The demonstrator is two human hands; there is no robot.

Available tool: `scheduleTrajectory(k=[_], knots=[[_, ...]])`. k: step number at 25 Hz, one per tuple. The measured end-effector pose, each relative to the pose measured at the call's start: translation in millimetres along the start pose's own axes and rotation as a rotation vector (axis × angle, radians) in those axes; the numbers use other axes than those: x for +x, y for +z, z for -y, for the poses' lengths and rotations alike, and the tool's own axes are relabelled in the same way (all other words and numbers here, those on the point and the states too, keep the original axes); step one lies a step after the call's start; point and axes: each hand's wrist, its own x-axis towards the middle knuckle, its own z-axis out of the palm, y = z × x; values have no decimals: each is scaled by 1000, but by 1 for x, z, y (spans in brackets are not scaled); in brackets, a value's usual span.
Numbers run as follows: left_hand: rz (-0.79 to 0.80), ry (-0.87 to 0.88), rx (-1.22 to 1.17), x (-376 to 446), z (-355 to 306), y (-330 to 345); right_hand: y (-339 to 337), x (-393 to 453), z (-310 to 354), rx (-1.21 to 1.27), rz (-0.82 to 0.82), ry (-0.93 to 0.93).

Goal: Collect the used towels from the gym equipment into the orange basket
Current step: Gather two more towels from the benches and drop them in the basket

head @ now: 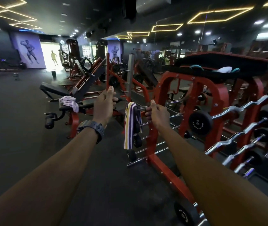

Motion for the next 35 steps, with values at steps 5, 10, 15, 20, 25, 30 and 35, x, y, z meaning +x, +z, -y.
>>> scheduleTrajectory(k=[5,10,15,20,25,30,35], knots=[[73,1,28,74,43,10,57,66,-16,-30,-20,4],[92,7,29,150,100,39,107,156,-49,-18,-11,-5],[118,-13,69,248,151,79,154,279,-84,-1,-7,36],[139,-35,74,341,213,104,203,368,-126,-149,14,43],[184,-38,51,441,282,128,257,450,-168,-251,-28,40],[295,-113,28,532,354,165,309,530,-214,-328,-59,117],[345,-194,5,585,414,213,337,598,-270,-427,-34,150]])
